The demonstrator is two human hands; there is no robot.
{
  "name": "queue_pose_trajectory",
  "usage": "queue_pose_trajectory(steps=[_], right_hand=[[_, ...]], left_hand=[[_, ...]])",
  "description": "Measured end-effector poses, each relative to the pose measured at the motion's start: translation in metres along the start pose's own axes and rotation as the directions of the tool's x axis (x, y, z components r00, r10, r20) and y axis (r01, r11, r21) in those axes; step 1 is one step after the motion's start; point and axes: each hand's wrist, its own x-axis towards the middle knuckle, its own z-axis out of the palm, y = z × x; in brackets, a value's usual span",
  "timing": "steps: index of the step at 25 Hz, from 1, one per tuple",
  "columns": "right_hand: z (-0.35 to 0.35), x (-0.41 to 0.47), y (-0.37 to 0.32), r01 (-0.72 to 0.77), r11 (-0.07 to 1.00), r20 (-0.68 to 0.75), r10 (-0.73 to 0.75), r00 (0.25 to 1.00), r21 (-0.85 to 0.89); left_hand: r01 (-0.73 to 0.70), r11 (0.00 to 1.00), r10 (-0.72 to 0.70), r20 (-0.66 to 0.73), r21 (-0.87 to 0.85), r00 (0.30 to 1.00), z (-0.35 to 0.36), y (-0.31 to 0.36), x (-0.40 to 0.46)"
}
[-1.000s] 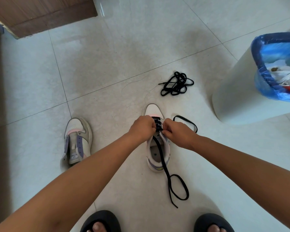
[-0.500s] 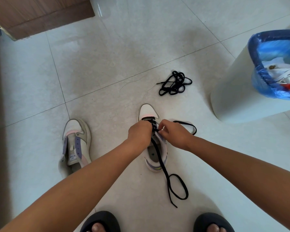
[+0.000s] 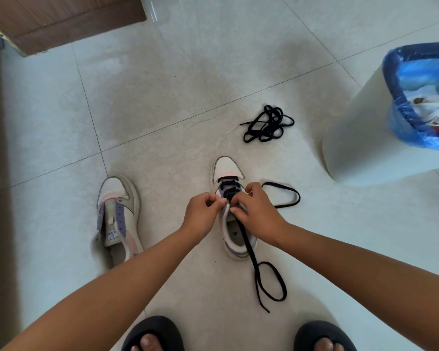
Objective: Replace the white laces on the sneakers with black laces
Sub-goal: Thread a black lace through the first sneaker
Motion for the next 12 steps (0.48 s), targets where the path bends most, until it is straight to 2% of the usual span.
queue_pose_trajectory(steps=[2,6,8,12], right_hand=[[0.005,0.002,0.000,-0.036,0.999,-0.005,0.036,0.999,-0.018],[0.008,0.004,-0.001,-0.079,0.997,-0.040,0.079,0.996,0.004],[0.010,0.005,-0.004,-0.121,0.992,-0.047,0.123,0.991,0.032],[0.011,0.010,-0.009,-0.198,0.977,-0.056,0.203,0.978,0.073]], left_hand=[[0.036,0.999,-0.035,0.022,-0.031,0.999,0.003,0.000,0.004],[0.096,0.973,-0.056,0.186,-0.211,0.981,0.002,-0.008,0.007],[0.049,0.974,-0.020,0.132,-0.220,0.991,0.005,-0.014,0.005],[-0.021,0.987,0.008,-0.082,-0.158,0.997,0.017,-0.016,-0.007]])
